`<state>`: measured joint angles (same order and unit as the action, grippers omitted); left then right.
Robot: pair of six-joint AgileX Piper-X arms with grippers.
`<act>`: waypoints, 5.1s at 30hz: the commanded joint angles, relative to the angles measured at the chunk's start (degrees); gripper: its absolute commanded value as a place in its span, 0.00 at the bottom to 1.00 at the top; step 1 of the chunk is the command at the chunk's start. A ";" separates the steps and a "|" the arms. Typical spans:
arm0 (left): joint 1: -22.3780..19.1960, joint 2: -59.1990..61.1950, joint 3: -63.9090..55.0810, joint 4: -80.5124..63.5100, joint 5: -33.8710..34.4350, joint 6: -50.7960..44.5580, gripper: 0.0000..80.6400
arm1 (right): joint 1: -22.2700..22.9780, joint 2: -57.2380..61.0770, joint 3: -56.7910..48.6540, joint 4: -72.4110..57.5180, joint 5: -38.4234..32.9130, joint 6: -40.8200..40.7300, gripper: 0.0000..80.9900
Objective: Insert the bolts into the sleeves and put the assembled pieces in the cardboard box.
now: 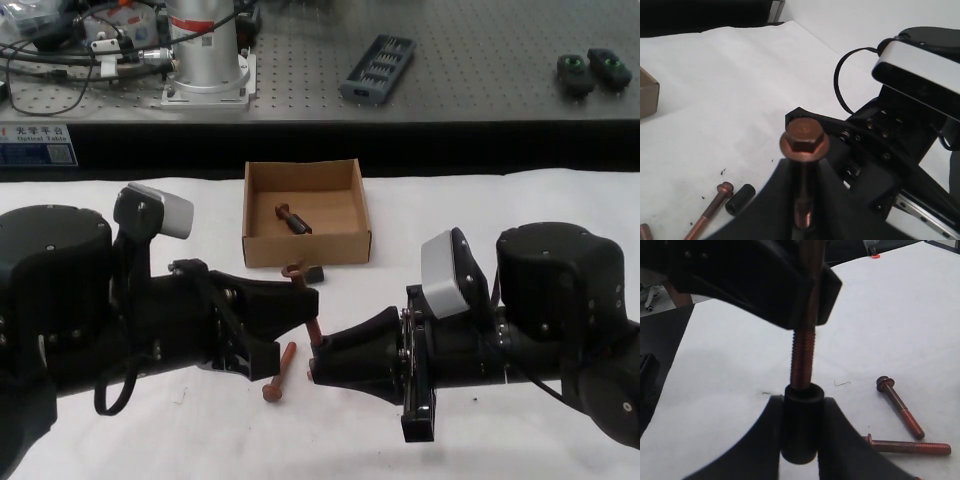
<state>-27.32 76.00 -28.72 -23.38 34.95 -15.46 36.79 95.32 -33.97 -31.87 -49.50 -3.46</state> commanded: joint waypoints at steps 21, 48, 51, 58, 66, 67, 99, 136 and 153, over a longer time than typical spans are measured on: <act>-0.20 -0.08 -0.47 -2.48 -0.24 0.47 0.01 | -0.05 0.07 -0.20 1.21 -0.34 0.81 0.06; -0.20 -0.08 -0.47 1.15 -0.22 1.27 0.01 | -0.05 -0.06 -0.20 -9.87 -0.34 7.77 0.06; -0.20 -0.08 -0.47 2.67 -0.22 2.55 0.01 | -0.05 -0.06 -0.20 -9.89 -0.34 7.77 0.06; -0.20 -0.08 -0.47 6.28 0.53 4.53 0.01 | -0.05 -0.06 -0.20 -9.89 -0.34 7.77 0.06; -0.20 -0.08 -0.47 10.08 4.41 6.63 0.01 | -0.05 -0.06 -0.20 -10.11 -0.34 7.77 0.06; -0.20 -0.08 -0.47 9.92 4.41 6.82 0.01 | -0.05 -0.06 -0.20 -10.11 -0.34 7.77 0.06; 15.93 -30.29 -0.60 26.34 -6.04 15.46 0.55 | -2.87 12.54 -28.01 11.54 15.39 0.78 0.06; 15.98 -47.81 -0.60 53.67 -10.03 10.90 0.51 | -6.61 16.84 -59.55 53.72 22.06 1.29 0.40; 15.98 -29.48 -0.60 39.89 -6.44 4.83 0.51 | -2.76 4.49 -39.78 71.85 25.79 -4.62 0.32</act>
<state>-11.51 44.65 -28.88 17.48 27.23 -9.24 33.62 101.41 -74.28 39.86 -23.33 -8.66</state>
